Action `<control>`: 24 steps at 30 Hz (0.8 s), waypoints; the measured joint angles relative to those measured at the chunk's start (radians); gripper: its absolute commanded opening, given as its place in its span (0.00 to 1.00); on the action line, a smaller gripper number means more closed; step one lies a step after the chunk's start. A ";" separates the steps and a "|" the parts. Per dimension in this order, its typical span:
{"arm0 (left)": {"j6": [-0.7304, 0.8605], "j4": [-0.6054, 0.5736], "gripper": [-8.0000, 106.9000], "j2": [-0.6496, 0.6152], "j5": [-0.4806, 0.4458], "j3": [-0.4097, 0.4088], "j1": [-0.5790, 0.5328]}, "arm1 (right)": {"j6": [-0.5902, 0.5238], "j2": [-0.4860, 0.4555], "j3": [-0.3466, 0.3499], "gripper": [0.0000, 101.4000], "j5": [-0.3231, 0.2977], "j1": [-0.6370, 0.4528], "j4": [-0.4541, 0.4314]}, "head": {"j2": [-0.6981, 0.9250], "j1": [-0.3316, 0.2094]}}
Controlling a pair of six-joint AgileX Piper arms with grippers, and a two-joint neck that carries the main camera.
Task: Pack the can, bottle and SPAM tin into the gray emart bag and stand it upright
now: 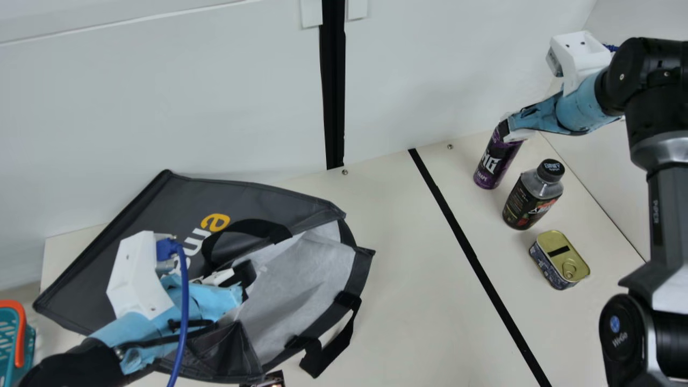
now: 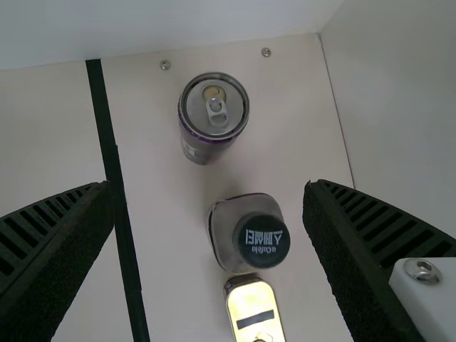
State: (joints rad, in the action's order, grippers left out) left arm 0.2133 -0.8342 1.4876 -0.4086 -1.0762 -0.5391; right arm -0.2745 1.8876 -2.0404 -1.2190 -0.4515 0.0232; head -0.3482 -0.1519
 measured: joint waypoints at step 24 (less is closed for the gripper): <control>0.000 0.000 0.00 0.000 0.000 0.000 0.000 | -0.051 0.271 -0.208 0.94 0.000 -0.015 0.044 | 0.002 0.000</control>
State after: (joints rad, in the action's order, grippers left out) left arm 0.2133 -0.8342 1.4876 -0.4086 -1.0762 -0.5391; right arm -0.3251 2.1586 -2.2479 -1.2191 -0.4661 0.0672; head -0.3467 -0.1519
